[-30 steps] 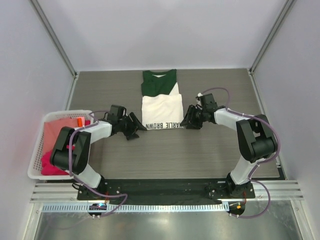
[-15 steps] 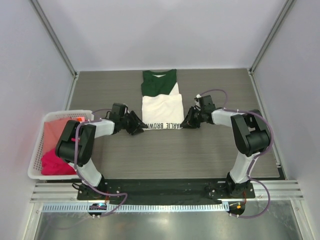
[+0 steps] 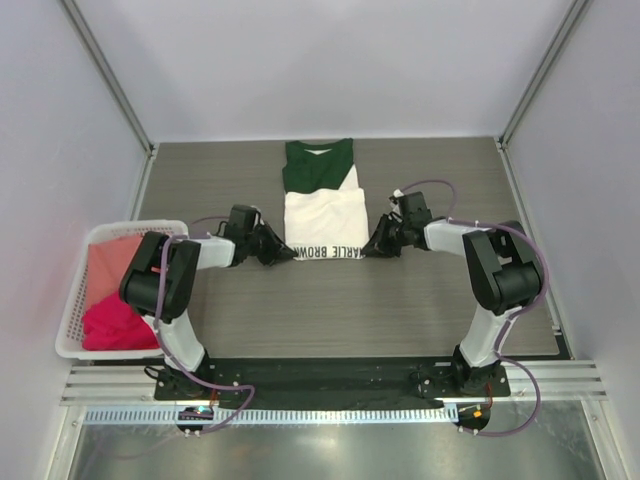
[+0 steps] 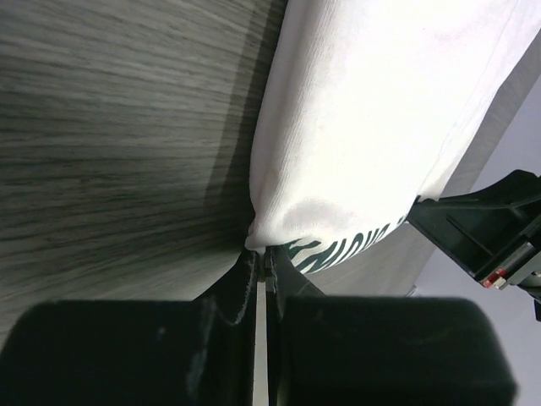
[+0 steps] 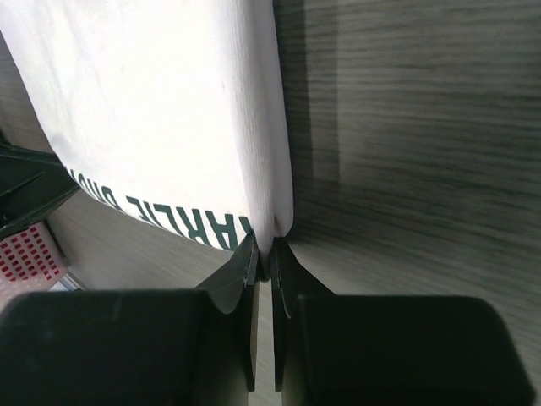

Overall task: Fold and stack the t-shirts
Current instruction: Fold the tshirt

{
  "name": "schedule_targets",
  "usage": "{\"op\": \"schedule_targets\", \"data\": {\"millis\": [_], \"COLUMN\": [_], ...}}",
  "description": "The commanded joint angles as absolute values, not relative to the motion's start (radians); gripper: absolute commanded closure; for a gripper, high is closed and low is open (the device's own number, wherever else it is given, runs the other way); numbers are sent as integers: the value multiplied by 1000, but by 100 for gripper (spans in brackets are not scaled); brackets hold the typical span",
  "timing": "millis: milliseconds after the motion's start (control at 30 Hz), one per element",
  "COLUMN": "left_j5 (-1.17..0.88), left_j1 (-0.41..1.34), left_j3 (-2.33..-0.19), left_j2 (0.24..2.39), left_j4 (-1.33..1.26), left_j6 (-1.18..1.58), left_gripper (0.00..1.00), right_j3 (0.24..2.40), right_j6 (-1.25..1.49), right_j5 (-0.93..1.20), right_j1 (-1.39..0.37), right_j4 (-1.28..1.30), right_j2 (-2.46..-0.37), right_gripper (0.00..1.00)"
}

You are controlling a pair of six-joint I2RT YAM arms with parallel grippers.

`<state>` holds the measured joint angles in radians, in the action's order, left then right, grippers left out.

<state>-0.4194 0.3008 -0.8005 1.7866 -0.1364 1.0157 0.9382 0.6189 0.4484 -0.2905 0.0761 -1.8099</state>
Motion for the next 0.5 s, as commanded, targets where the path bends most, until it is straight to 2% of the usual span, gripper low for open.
{"op": "schedule_targets", "data": {"millis": [0,200,467], "left_j5": [-368,-414,-446], "left_j1": [328,367,463], "left_j3": [-766,-663,-574], "left_j2": [1754,1542,1160], "left_j4": [-91,33,303], "left_j6": [1005,965,974], "left_gripper": [100,100,100], "right_j3": [904,796,713], "right_j6": [597,563,512], "right_j5": [459,495,486], "right_j1": [-293,-304,-310], "right_j4": [86,184,473], "right_j2": [-1708,-1522,-1108], "right_gripper": [99,99,99]}}
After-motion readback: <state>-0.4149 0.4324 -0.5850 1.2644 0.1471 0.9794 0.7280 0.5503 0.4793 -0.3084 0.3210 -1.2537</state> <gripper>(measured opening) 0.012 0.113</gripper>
